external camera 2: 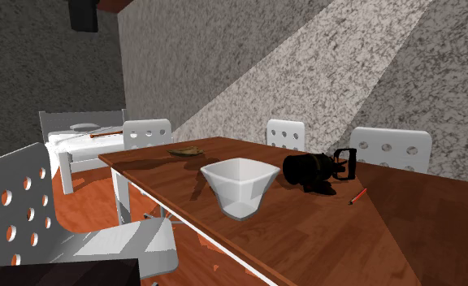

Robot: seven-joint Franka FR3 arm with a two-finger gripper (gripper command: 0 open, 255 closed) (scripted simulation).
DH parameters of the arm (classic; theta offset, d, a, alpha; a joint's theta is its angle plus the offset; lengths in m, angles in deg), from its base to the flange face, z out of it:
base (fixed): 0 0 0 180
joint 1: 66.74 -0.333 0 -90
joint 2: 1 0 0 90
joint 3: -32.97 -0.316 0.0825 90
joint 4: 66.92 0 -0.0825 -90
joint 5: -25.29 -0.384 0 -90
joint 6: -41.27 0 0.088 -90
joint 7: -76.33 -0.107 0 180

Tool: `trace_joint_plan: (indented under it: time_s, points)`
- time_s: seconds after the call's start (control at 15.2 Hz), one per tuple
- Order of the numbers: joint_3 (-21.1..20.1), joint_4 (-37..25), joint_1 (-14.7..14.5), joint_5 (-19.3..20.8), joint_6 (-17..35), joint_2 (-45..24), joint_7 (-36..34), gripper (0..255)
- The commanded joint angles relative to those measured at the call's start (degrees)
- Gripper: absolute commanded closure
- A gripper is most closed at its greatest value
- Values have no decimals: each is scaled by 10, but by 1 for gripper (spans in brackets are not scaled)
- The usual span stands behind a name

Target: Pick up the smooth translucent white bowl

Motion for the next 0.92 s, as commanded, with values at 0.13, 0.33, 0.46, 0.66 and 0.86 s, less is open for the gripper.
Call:
trace_joint_plan:
  time_s: [0.13, 0.33, 0.46, 0.66, 0.86]
  points:
    - [-14, 32, -3, -22, 33, 5, -29, 0]
    - [-37, 75, -11, -57, 86, 7, -71, 0]
    - [-54, 99, -17, -81, 123, 3, -97, 0]
    - [-80, 130, -28, -117, 184, -12, -136, 0]
    - [-108, 152, -41, -155, 249, -37, -172, 0]
